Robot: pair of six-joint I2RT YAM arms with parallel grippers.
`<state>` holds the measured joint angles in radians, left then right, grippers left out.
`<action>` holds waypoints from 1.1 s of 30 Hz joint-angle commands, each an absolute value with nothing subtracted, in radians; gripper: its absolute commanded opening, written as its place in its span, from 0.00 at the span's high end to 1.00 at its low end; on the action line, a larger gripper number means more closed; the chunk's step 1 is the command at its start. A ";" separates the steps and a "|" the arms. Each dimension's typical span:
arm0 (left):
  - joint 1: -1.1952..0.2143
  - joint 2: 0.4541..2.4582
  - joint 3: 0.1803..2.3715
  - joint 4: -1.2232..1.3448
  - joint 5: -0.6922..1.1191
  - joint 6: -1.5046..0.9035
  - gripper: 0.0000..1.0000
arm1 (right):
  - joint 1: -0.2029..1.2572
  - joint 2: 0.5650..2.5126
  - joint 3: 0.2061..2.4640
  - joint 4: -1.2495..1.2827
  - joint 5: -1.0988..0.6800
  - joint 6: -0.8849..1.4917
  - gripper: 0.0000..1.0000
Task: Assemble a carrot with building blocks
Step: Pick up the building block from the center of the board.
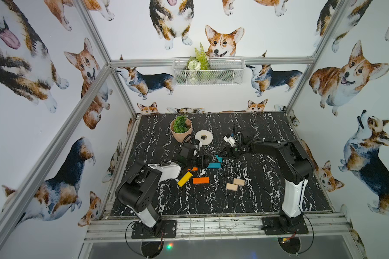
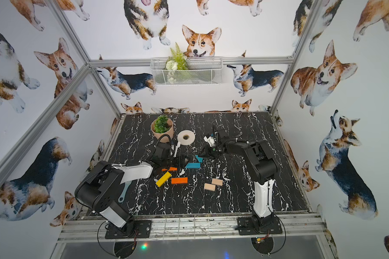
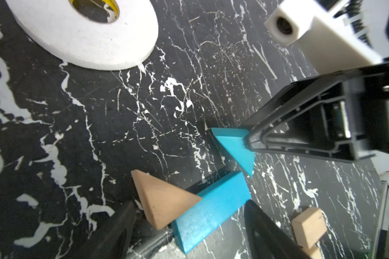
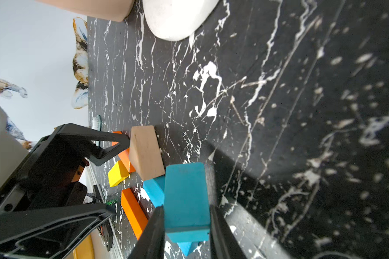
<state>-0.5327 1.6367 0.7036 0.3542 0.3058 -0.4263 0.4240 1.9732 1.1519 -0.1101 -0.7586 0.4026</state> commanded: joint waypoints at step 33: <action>-0.623 1.557 0.747 0.360 0.345 -0.354 0.20 | 0.433 1.837 0.996 0.290 -0.918 0.584 0.87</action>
